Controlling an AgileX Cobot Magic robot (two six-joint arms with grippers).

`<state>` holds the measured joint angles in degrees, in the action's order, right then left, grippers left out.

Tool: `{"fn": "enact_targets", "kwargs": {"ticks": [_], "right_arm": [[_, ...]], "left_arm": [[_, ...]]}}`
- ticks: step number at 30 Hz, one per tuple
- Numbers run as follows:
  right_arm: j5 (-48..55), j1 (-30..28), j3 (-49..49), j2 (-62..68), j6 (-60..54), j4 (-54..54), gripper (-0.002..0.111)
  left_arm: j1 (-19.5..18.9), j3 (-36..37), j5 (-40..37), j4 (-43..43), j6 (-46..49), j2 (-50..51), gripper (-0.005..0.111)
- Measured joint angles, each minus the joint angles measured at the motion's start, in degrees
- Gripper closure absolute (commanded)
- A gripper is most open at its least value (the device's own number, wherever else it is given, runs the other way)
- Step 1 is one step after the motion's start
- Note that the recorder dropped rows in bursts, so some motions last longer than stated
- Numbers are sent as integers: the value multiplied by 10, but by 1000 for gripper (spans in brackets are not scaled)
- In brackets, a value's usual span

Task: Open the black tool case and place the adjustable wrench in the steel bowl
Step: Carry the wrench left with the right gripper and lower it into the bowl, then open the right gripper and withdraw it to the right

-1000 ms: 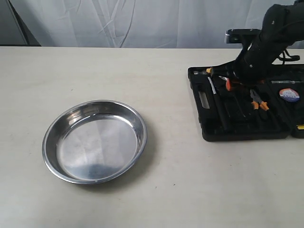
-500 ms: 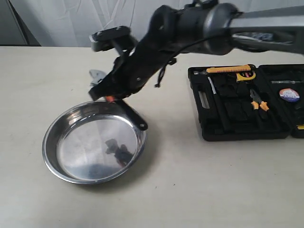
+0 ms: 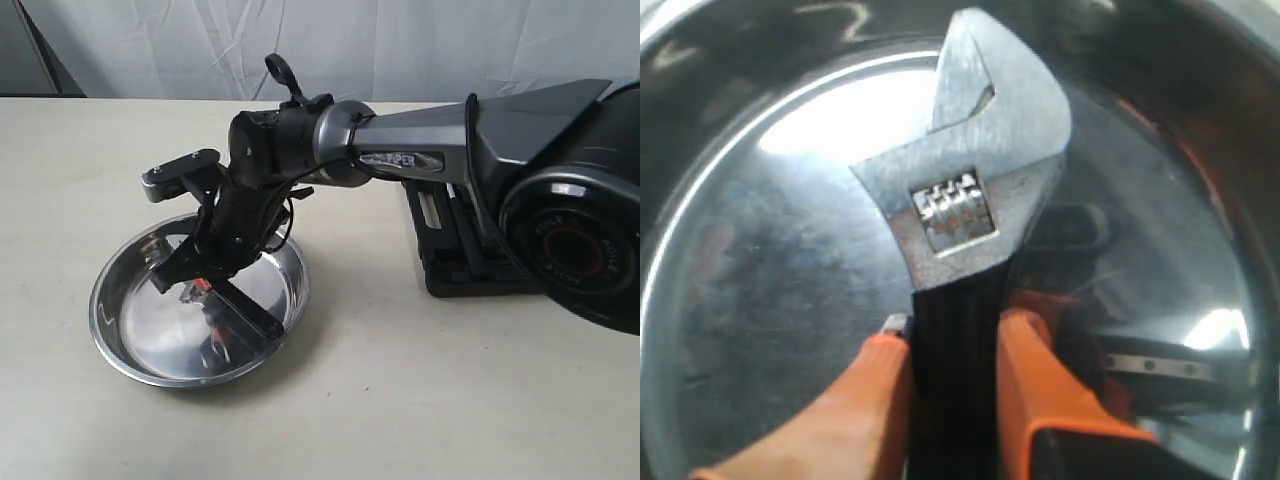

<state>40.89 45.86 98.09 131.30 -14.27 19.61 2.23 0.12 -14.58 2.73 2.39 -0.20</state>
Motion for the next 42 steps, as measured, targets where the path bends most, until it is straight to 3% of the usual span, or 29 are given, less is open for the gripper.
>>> {"fn": "enact_targets", "kwargs": {"ticks": [2,5,6,10,12,29,36,42], "right_arm": [[1,0,0,0,36,-42,95],[4,0,0,0,49,-58,63],[4,0,1,0,50,-58,61],[14,0,2,-2,50,-59,88],[21,0,2,-10,50,-60,109],[68,0,-10,-233,92,-163,108],[63,0,-127,-357,181,-253,108],[3,0,-273,-524,231,-258,108]], "left_arm": [[0,0,0,0,0,0,106],[0,0,0,0,0,0,106],[0,0,0,0,0,0,106],[0,0,0,0,0,0,106],[0,0,0,0,0,0,106],[0,0,0,0,0,0,106],[0,0,0,0,0,0,106],[0,0,0,0,0,0,106]]}}
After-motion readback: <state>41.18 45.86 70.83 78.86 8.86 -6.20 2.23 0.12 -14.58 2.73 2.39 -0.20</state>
